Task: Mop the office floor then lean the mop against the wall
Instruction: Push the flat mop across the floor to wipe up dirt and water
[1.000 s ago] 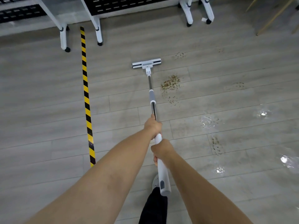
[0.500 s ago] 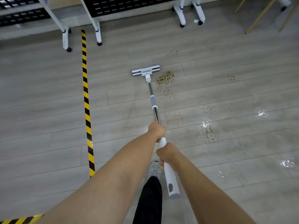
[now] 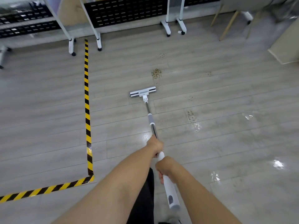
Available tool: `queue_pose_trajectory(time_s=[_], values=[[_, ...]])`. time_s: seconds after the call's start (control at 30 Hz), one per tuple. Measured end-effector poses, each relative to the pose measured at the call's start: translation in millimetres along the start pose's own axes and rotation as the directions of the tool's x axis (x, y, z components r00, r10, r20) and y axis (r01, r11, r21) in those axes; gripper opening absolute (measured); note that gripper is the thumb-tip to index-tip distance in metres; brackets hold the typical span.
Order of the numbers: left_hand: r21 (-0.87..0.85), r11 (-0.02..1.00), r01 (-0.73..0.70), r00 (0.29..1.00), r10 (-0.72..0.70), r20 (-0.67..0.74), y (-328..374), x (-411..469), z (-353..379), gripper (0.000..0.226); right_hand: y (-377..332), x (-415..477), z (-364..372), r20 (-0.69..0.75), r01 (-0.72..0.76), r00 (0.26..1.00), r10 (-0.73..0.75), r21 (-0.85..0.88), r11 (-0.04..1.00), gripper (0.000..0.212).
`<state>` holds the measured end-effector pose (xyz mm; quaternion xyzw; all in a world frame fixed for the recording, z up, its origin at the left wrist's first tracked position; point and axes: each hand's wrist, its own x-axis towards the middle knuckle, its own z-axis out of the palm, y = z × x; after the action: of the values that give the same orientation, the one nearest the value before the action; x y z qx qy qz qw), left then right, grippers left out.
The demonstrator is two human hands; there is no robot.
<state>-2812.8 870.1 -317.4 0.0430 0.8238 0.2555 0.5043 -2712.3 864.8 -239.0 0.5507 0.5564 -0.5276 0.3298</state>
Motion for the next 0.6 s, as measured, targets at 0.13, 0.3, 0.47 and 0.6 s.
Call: queue_pose_trajectory(time_s=[0.13,0.3,0.47,0.6], values=[[0.025,1.0,-0.01,0.999,0.011,-0.034,-9,-27,13,0.038,23,-20,2,-0.007,-0.017,1.0,0.017,0.054,0.998,0.022],[-0.065,0.998,0.02,0.999,-0.022,-0.024,1,-15,0,0.038,1,-14,-4,-0.021,-0.019,1.0,0.021,0.106,0.994,0.016],[-0.083,0.997,0.001,0.999,-0.005,-0.051,23,25,-25,0.045,-43,11,-10,-0.016,-0.002,1.0,0.004,0.123,0.992,0.03],[-0.029,0.999,-0.025,0.997,0.023,-0.071,47,65,-51,0.044,-85,36,-18,-0.019,0.013,1.0,-0.01,0.187,0.982,0.028]])
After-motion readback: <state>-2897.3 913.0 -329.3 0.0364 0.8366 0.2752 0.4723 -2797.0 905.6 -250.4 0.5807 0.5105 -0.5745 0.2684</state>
